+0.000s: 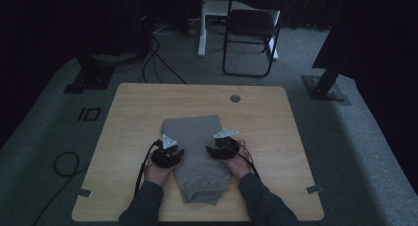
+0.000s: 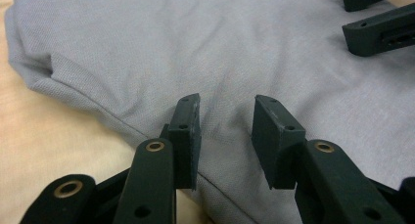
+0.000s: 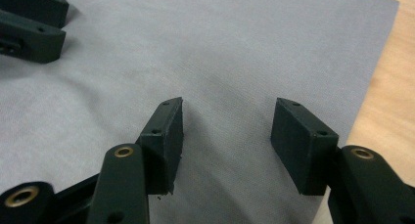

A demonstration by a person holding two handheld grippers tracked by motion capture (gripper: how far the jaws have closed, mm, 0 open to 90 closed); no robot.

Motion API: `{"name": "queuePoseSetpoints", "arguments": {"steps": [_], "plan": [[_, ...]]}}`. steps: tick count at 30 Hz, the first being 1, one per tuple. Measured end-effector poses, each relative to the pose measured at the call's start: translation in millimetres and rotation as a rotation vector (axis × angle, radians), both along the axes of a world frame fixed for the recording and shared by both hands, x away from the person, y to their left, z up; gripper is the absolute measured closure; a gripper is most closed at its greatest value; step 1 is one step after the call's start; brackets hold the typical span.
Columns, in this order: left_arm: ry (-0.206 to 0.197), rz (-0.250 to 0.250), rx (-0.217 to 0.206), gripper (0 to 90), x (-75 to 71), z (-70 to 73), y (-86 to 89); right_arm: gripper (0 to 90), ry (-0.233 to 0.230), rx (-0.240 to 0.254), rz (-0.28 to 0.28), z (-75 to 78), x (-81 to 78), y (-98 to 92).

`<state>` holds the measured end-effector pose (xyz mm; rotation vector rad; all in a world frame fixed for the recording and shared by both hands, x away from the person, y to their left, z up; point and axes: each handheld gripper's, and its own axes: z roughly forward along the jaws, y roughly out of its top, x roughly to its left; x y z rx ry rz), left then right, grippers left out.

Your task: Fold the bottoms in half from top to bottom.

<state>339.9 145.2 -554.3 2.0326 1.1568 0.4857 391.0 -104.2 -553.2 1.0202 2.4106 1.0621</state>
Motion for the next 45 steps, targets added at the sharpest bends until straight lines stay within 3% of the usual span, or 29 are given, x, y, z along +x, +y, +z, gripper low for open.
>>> {"name": "queuePoseSetpoints", "arguments": {"steps": [2,9,11,13,17,19,21,23,24,29,32,36,39,42,43,45], "plan": [[0.001,-0.002,-0.020,63.5,-11.2,-1.0,2.8,45.9,0.000,0.002,0.011,-0.2,-10.3,-0.8],[0.012,-0.020,-0.022,63.3,-42.1,-0.3,0.9,46.0,0.016,-0.006,0.027,1.1,-42.5,-3.9],[0.027,-0.029,-0.025,62.7,-45.4,1.2,0.5,46.5,0.034,-0.013,0.043,3.0,-47.7,-6.4],[0.032,-0.001,-0.044,62.4,-43.6,4.9,4.0,49.4,0.043,-0.022,0.051,5.5,-46.4,-9.3],[-0.042,0.106,-0.055,60.4,-27.9,20.2,22.1,50.8,0.029,0.017,-0.018,13.1,-27.4,-19.2],[-0.070,0.165,-0.032,57.7,-12.2,26.3,31.6,50.4,0.018,0.022,-0.053,17.7,-13.1,-22.2],[-0.082,0.187,-0.039,52.9,6.4,28.7,39.1,48.9,0.026,0.029,-0.079,20.8,3.0,-23.0],[-0.075,0.210,-0.005,49.1,24.6,27.9,43.0,47.7,0.035,0.028,-0.099,22.1,19.2,-21.6],[-0.059,0.212,-0.009,47.5,32.9,26.5,44.6,46.9,0.046,0.030,-0.104,22.0,27.0,-20.9],[0.055,0.255,0.023,46.4,64.4,10.0,47.4,46.2,0.099,0.058,-0.158,16.9,59.6,-15.9],[0.070,0.257,-0.032,47.2,68.6,3.9,50.3,46.6,0.113,0.052,-0.178,14.3,71.8,-11.1],[0.062,0.227,-0.033,47.7,69.2,3.0,48.9,48.0,0.099,-0.018,-0.153,9.3,77.1,-1.4],[0.073,0.214,-0.035,49.8,70.4,4.0,48.6,52.8,0.094,-0.007,-0.156,7.3,77.6,1.0],[0.093,0.182,-0.037,60.5,70.4,5.8,45.8,63.4,0.105,-0.002,-0.142,8.2,77.1,1.8],[0.105,0.169,-0.047,69.9,70.6,6.3,45.3,68.4,0.116,0.000,-0.136,9.1,77.7,1.5],[0.110,0.145,-0.037,79.5,70.6,7.9,42.7,77.7,0.143,0.014,-0.132,10.0,78.9,0.5]]}}
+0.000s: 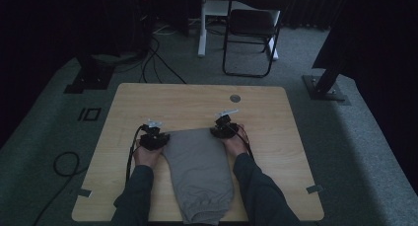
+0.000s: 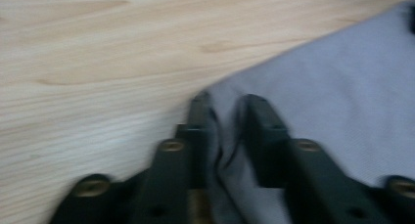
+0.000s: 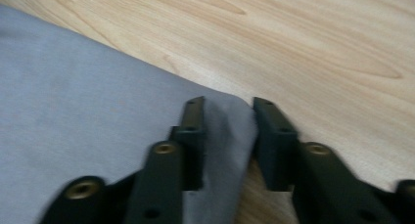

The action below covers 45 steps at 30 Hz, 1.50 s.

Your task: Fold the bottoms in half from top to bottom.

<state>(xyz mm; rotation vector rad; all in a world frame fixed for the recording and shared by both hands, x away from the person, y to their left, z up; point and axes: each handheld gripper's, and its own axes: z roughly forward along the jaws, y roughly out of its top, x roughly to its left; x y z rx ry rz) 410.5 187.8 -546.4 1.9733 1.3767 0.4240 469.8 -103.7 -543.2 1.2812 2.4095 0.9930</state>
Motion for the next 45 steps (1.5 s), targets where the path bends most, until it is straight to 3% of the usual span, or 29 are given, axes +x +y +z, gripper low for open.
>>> {"name": "queuePoseSetpoints", "arguments": {"steps": [2,4,8,15,18,21,27,30,33,34,36,39,42,45], "plan": [[-0.003,-0.007,0.042,85.3,0.9,2.8,-4.4,83.1,0.045,0.040,0.000,0.3,2.9,-2.5],[-0.012,-0.003,0.064,86.4,3.0,7.2,-6.6,84.8,0.066,0.046,-0.014,2.3,6.3,-4.7],[-0.072,0.023,0.040,86.6,9.3,27.5,-5.9,85.3,0.007,0.050,-0.003,17.0,10.6,-6.5],[-0.232,0.039,-0.024,86.4,7.5,78.3,-3.1,85.3,-0.133,0.103,0.013,68.1,14.9,-14.8],[-0.266,0.026,-0.037,86.3,-2.2,91.2,-2.4,85.2,-0.173,0.132,0.034,83.7,8.1,-19.2],[-0.294,0.002,-0.048,86.2,-15.6,96.6,-1.2,85.2,-0.211,0.126,0.076,91.2,-5.3,-22.1],[-0.338,-0.068,-0.096,86.1,-64.2,100.6,1.3,85.2,-0.264,0.154,0.145,97.4,-41.8,-36.1],[-0.339,-0.107,-0.087,85.9,-91.7,94.3,0.3,85.1,-0.275,0.159,0.183,92.6,-66.2,-42.2],[-0.314,-0.125,-0.101,85.6,-114.9,82.8,0.8,84.9,-0.265,0.159,0.213,78.5,-93.1,-48.8],[-0.298,-0.132,-0.113,85.6,-122.6,76.6,0.5,84.9,-0.256,0.158,0.223,72.6,-101.7,-51.1],[-0.258,-0.143,-0.096,85.4,-131.5,66.2,-2.6,84.8,-0.235,0.152,0.235,59.9,-117.0,-54.9],[-0.179,-0.174,-0.045,85.1,-140.6,41.9,-12.1,84.7,-0.206,0.097,0.248,37.9,-133.0,-56.2],[-0.077,-0.170,0.047,85.2,-141.9,13.8,-24.5,84.6,-0.142,0.035,0.253,13.9,-138.8,-53.3],[-0.053,-0.174,0.067,85.3,-140.2,0.0,-29.8,84.7,-0.102,0.015,0.244,-0.7,-139.0,-51.0]]}}
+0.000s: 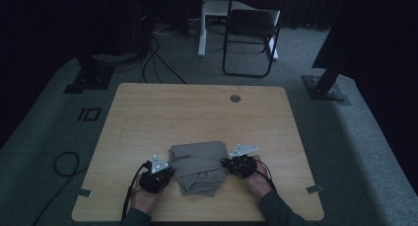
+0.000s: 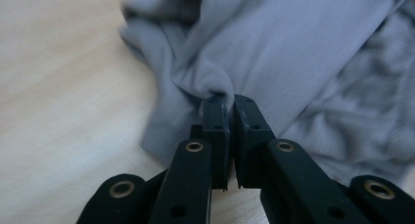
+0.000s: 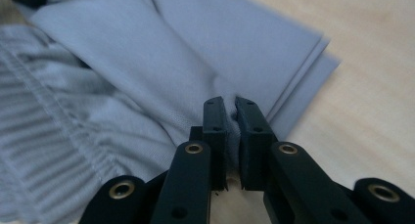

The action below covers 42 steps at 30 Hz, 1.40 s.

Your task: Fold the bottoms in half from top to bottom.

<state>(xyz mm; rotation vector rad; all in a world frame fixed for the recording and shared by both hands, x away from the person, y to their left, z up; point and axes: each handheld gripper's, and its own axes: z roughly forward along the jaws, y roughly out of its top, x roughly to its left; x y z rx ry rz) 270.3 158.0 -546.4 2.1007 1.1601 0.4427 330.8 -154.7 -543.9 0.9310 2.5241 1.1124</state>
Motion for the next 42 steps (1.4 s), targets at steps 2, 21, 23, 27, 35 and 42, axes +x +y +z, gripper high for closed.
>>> {"name": "queuePoseSetpoints", "arguments": {"steps": [2,21,23,27,35,42], "plan": [[0.004,0.009,0.000,85.3,4.5,-0.1,-0.5,84.6,-0.006,-0.001,-0.006,-1.3,1.2,1.6],[-0.016,0.210,0.027,85.4,123.6,-0.1,0.7,84.2,-0.054,-0.079,-0.143,1.0,97.9,33.2],[0.003,0.239,0.017,85.4,134.6,1.3,2.0,84.3,-0.062,-0.094,-0.148,1.6,108.2,38.3],[0.010,0.247,0.022,85.6,142.8,3.9,2.5,84.6,-0.060,-0.121,-0.148,5.0,118.0,44.4],[-0.111,0.207,-0.125,86.6,124.1,58.0,20.0,84.6,-0.134,-0.020,-0.133,54.5,115.1,27.6],[-0.228,0.144,-0.223,86.5,94.0,96.9,25.9,84.6,-0.219,0.098,-0.115,90.1,93.3,7.4]]}}
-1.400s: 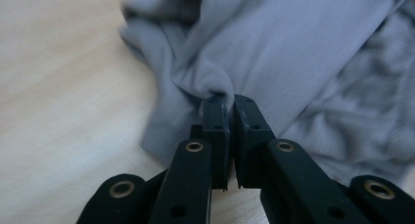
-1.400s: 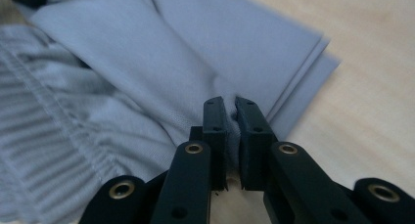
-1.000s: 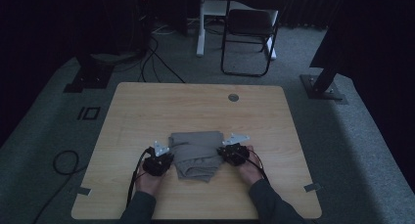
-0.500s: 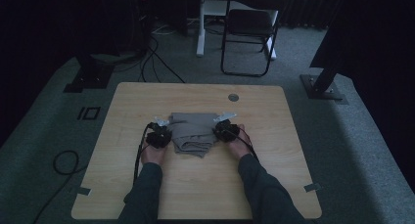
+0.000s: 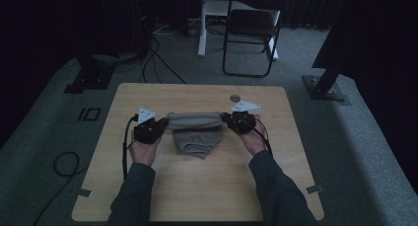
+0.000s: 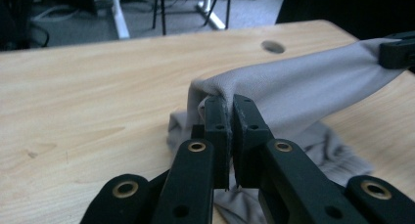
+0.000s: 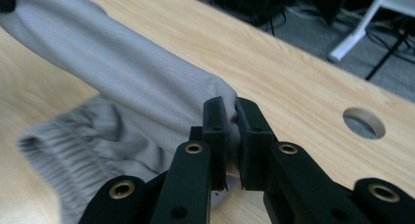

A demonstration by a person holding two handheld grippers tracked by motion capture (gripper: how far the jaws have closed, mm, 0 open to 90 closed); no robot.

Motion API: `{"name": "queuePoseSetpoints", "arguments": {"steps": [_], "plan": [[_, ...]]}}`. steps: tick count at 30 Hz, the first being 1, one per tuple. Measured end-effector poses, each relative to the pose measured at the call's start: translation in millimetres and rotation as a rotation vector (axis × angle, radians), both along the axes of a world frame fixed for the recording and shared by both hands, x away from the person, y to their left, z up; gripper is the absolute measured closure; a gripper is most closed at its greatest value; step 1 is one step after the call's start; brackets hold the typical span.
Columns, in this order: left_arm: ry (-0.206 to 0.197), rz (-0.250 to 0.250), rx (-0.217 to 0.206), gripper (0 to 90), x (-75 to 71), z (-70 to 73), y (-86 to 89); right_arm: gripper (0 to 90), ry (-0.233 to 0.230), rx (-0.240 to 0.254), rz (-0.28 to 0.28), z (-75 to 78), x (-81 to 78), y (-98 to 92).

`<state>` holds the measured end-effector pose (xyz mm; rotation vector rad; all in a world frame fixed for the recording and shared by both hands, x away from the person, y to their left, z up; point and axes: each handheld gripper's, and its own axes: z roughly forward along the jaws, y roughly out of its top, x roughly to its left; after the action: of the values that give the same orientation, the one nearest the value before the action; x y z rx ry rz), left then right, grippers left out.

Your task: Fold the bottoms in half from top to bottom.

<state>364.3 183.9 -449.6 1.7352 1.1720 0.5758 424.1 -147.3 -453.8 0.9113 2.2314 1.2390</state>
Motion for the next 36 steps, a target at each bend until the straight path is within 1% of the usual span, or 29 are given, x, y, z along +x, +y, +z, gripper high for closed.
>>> {"name": "queuePoseSetpoints", "arguments": {"steps": [2,3,4,5,6,7,8,9,10,11,13,14,16,18,19,20,22,23,25,27,28,29,30,31,32,33,34,35,36], "plan": [[0.003,-0.014,-0.014,86.4,-7.1,-2.3,0.9,84.5,-0.016,0.003,0.016,0.2,-9.6,-2.4],[0.003,-0.014,-0.014,86.2,-7.1,-2.3,0.9,84.5,-0.016,0.003,0.016,0.2,-9.6,-2.4],[0.011,-0.037,-0.034,86.2,-15.3,-7.5,2.4,84.4,-0.027,-0.003,0.021,-1.5,-14.7,-3.6],[0.004,-0.061,-0.054,83.1,-21.4,-11.3,3.7,82.1,-0.017,0.013,0.035,-7.0,-23.6,-7.2],[-0.012,-0.093,-0.076,77.0,-28.2,-14.8,5.9,76.9,-0.003,0.024,0.055,-11.6,-28.7,-10.0],[-0.021,-0.119,-0.092,67.5,-34.0,-17.7,8.4,66.6,0.004,0.036,0.085,-16.5,-33.7,-13.5],[-0.033,-0.120,-0.095,63.0,-39.4,-19.4,11.0,59.8,0.007,0.055,0.108,-20.8,-37.7,-18.0],[-0.042,-0.109,-0.105,60.3,-44.0,-20.3,14.4,55.2,0.011,0.082,0.104,-23.8,-41.0,-22.8],[-0.042,-0.099,-0.136,59.1,-46.5,-21.0,19.0,52.0,0.016,0.104,0.092,-25.9,-42.1,-27.4],[-0.035,-0.092,-0.151,57.6,-46.4,-21.5,20.5,51.0,0.028,0.118,0.073,-27.5,-42.3,-31.4],[-0.009,-0.081,-0.136,56.7,-45.1,-24.2,20.0,49.2,0.045,0.112,0.050,-29.9,-40.9,-32.7],[0.006,-0.081,-0.117,56.3,-44.0,-27.1,17.0,49.1,0.053,0.102,0.044,-31.5,-40.3,-31.3],[0.046,-0.094,-0.076,54.2,-43.5,-35.4,8.3,47.9,0.083,0.066,0.042,-38.0,-39.9,-24.4],[0.079,-0.100,-0.065,52.3,-45.3,-45.6,0.6,47.9,0.105,0.036,0.032,-46.9,-41.7,-16.2],[0.090,-0.094,-0.067,52.2,-48.6,-52.7,-1.9,48.0,0.122,0.036,0.027,-51.4,-43.0,-13.5],[0.100,-0.094,-0.074,50.9,-50.8,-57.3,-2.1,48.1,0.155,0.054,0.015,-57.9,-45.7,-11.9],[0.126,-0.095,-0.076,50.1,-54.4,-65.2,-1.8,48.2,0.186,0.080,0.023,-65.6,-51.6,-12.7],[0.133,-0.095,-0.071,49.2,-56.2,-68.4,-1.6,48.2,0.188,0.073,0.026,-68.9,-55.0,-13.2],[0.164,-0.110,-0.086,49.2,-58.9,-73.7,-0.1,48.1,0.202,0.057,0.022,-74.6,-60.6,-14.4],[0.170,-0.114,-0.092,49.2,-60.4,-75.8,0.3,48.2,0.207,0.047,0.005,-76.7,-62.6,-15.3],[0.204,-0.135,-0.108,49.2,-62.4,-80.0,-1.5,48.2,0.214,0.054,-0.001,-78.3,-63.7,-16.9],[0.209,-0.141,-0.100,49.3,-62.6,-81.7,-3.4,48.9,0.259,0.079,-0.011,-82.1,-63.0,-19.8],[0.214,-0.150,-0.089,49.9,-62.0,-82.8,-5.7,51.3,0.279,0.087,-0.010,-84.1,-62.3,-20.3],[0.221,-0.167,-0.083,53.4,-60.8,-83.4,-7.7,57.7,0.292,0.096,-0.002,-85.6,-62.0,-20.3],[0.225,-0.185,-0.075,60.4,-59.9,-83.0,-9.1,63.2,0.297,0.095,0.009,-86.5,-62.0,-19.8],[0.220,-0.193,-0.060,70.3,-59.6,-81.6,-10.1,69.7,0.298,0.080,0.008,-86.5,-62.2,-18.9],[0.220,-0.193,-0.060,80.6,-59.6,-81.6,-10.1,69.7,0.298,0.080,0.008,-86.5,-62.2,-18.9],[0.199,-0.185,-0.051,80.6,-60.7,-77.3,-8.3,78.6,0.290,0.065,0.006,-85.5,-63.5,-18.4],[0.189,-0.180,-0.062,87.9,-61.4,-75.0,-5.5,88.5,0.256,0.039,0.006,-81.9,-66.4,-18.8]]}}
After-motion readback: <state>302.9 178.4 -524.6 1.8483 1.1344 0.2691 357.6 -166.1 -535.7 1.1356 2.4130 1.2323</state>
